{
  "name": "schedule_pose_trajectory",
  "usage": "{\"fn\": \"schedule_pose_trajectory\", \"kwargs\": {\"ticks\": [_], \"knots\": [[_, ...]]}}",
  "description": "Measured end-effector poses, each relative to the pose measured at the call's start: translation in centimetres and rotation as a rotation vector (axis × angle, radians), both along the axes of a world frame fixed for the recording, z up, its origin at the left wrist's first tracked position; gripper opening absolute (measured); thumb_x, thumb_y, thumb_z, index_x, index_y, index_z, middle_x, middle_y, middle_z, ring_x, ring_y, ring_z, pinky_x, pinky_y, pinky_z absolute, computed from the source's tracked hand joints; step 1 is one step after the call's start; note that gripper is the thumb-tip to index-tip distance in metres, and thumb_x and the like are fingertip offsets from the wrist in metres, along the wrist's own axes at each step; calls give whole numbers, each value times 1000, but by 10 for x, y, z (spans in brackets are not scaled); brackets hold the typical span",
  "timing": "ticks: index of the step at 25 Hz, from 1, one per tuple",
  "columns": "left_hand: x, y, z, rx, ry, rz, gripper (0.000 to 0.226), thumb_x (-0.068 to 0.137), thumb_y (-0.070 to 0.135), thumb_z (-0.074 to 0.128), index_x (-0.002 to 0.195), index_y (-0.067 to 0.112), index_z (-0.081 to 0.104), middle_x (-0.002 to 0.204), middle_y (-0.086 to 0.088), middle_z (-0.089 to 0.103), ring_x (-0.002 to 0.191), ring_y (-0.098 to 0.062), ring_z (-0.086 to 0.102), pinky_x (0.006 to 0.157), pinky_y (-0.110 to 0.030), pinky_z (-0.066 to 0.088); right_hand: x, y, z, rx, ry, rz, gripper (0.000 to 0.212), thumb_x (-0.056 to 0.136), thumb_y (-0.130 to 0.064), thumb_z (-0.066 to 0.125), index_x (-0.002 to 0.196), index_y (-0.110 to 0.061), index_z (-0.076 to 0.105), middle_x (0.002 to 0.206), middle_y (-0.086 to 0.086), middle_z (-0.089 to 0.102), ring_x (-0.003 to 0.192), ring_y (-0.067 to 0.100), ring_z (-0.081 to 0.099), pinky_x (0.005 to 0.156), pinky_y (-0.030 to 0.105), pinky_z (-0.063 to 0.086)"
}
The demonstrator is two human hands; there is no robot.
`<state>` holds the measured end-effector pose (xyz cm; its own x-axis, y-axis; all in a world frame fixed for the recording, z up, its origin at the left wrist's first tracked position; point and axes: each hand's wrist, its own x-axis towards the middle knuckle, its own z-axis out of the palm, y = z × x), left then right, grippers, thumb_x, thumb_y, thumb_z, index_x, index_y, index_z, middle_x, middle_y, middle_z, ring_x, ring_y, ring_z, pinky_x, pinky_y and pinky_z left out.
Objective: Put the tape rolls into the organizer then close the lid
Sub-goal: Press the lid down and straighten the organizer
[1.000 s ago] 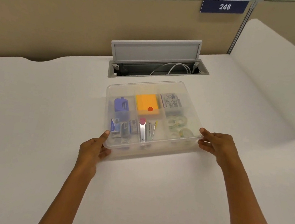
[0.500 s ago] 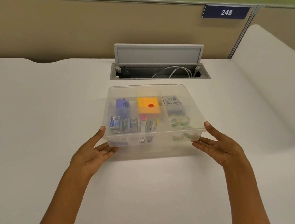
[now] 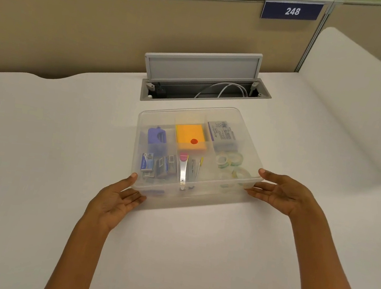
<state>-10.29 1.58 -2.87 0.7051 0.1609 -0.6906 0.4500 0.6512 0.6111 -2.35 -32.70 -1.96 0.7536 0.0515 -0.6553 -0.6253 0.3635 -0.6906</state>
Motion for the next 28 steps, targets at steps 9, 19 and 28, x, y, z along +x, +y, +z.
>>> {"fn": "schedule_pose_trajectory", "kwargs": {"ticks": [9,19,28], "knots": [[25,10,8,553,98,-341,33,85,10,62,113,-8,57,95,-17,66,81,-27,63,75,-39,56,17,7,1,-664,-151,198,47,79,-38,68,91,7,63,95,19,67,84,33,64,78,42,53],[97,23,21,677,36,-345,51,87,43,55,121,5,55,120,-15,62,100,-29,60,86,-39,49,92,35,19,-650,-246,254,47,84,-43,60,106,-1,60,106,16,65,97,33,61,80,41,50],[151,28,10,529,107,-227,54,85,48,55,122,8,52,119,-13,55,105,-30,54,95,-44,46,160,52,7,-660,-259,410,47,92,-45,42,121,-8,48,127,12,54,109,30,52,96,49,43]]}}
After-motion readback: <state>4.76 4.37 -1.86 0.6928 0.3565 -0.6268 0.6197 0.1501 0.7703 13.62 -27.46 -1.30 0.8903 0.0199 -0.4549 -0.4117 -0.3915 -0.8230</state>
